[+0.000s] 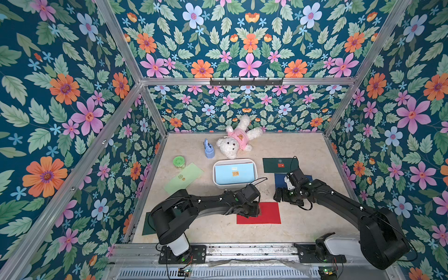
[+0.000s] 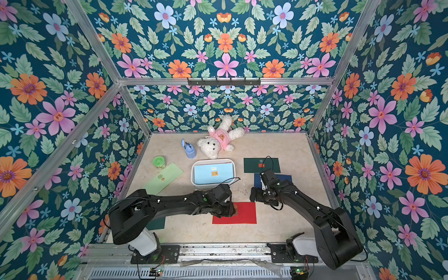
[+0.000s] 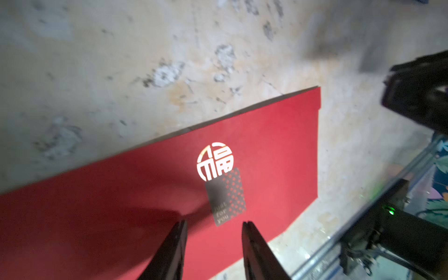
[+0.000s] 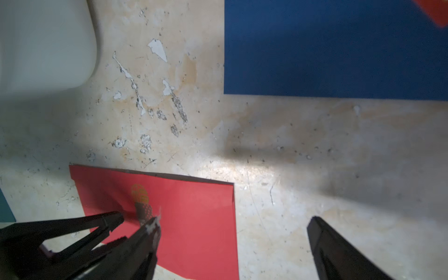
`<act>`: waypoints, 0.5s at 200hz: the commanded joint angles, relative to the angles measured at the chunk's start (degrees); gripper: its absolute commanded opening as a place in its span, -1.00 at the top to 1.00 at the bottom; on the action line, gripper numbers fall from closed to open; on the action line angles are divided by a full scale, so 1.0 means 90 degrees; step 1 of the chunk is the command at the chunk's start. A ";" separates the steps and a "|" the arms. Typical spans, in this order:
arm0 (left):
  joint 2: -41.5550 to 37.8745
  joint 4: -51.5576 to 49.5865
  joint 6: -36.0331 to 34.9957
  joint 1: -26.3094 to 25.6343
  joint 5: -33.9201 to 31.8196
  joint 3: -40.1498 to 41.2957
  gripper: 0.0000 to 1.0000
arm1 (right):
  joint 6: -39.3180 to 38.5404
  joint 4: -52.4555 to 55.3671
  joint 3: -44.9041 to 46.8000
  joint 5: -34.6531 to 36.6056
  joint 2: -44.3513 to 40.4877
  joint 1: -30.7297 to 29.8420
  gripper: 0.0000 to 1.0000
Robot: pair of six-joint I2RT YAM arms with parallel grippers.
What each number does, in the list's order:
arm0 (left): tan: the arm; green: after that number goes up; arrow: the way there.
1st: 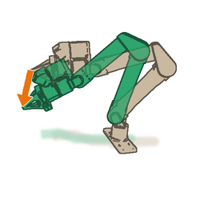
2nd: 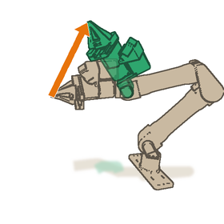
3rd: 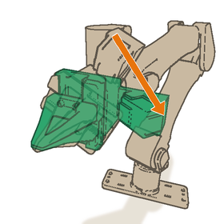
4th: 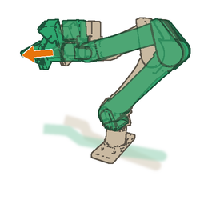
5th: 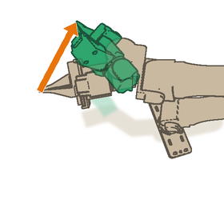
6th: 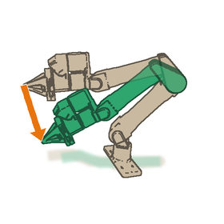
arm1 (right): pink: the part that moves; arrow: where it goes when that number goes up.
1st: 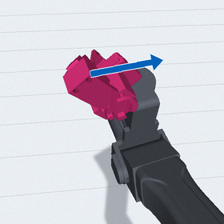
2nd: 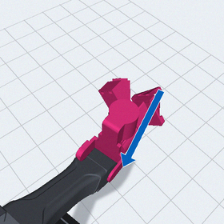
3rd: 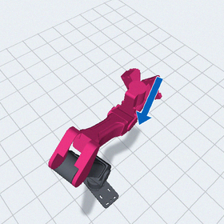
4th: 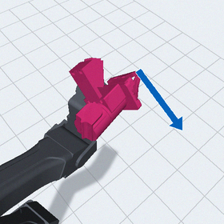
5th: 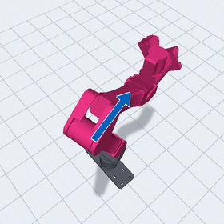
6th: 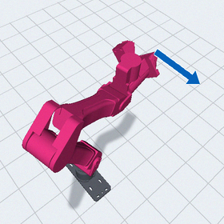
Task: Put the sealed envelopes into the storage box
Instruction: Move the envelope to the center of the board.
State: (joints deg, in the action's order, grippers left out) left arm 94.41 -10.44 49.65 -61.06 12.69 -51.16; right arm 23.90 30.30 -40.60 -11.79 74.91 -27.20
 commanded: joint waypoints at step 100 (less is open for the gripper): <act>-0.1633 -0.1082 -0.0070 0.0830 -0.0356 0.1221 -0.04 | 0.1151 -0.0590 0.0440 -0.0174 -0.0102 -0.1101 -0.95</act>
State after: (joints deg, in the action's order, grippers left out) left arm 81.10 -19.68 49.91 -54.68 8.86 -42.85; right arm 30.02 26.50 -37.82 -14.04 74.98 -36.12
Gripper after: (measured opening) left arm 0.519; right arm 0.972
